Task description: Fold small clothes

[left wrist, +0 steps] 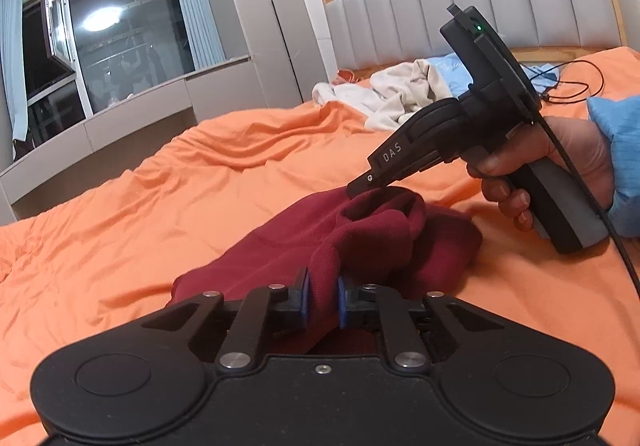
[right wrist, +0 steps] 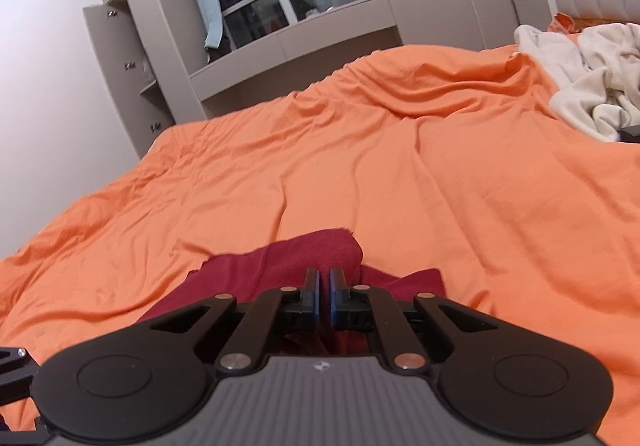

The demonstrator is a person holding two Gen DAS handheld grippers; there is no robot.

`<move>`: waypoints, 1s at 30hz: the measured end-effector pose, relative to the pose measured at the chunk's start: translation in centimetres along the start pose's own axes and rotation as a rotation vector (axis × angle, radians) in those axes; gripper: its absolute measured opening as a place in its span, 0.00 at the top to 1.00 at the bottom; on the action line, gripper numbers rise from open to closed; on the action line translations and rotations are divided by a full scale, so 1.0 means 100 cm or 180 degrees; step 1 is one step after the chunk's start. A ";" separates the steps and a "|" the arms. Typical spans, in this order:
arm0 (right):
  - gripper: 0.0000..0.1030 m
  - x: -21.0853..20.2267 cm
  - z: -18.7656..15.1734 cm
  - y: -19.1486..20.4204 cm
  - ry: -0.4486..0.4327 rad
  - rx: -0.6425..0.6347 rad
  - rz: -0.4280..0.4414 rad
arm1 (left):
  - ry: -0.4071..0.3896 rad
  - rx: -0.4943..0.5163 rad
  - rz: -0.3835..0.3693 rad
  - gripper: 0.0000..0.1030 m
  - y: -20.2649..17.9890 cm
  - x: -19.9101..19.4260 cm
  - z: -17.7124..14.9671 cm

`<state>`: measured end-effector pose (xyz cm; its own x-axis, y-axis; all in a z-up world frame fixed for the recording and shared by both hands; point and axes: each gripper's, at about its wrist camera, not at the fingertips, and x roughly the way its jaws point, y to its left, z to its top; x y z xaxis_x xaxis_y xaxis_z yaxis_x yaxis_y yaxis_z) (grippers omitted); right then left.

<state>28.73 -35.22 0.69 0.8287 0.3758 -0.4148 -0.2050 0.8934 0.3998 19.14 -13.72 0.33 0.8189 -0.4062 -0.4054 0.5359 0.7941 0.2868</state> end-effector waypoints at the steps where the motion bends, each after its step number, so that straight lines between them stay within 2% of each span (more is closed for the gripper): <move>1: 0.95 -0.003 0.001 -0.003 -0.0028 0.0030 -0.0013 | -0.0017 -0.0023 -0.0010 0.87 -0.001 0.000 0.002; 5: 0.95 -0.011 0.006 -0.015 -0.0088 0.0135 -0.0088 | -0.0071 -0.0185 -0.0089 0.87 -0.002 0.004 0.014; 8: 0.95 -0.013 0.004 -0.023 -0.0033 0.0196 -0.0155 | -0.0103 -0.0223 -0.0150 0.87 -0.007 0.006 0.019; 15: 0.95 -0.005 -0.005 -0.028 0.0154 0.0181 -0.0336 | 0.0034 -0.0017 -0.0250 0.87 -0.028 0.020 0.014; 21: 0.94 0.000 -0.010 -0.024 0.0243 0.0116 -0.0426 | 0.0107 -0.0006 -0.0296 0.86 -0.029 0.026 0.009; 27: 0.92 0.003 -0.014 -0.027 0.0337 0.0116 -0.0466 | 0.0163 0.0010 -0.0342 0.79 -0.032 0.027 0.007; 30: 0.91 0.004 -0.015 -0.026 0.0353 0.0103 -0.0477 | 0.0167 -0.0084 -0.0406 0.74 -0.027 0.024 0.009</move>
<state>28.82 -37.02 -1.72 0.7858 0.2656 -0.5585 -0.0653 0.9337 0.3522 19.83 -17.24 -0.68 0.7323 -0.4809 -0.4822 0.6287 0.7494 0.2074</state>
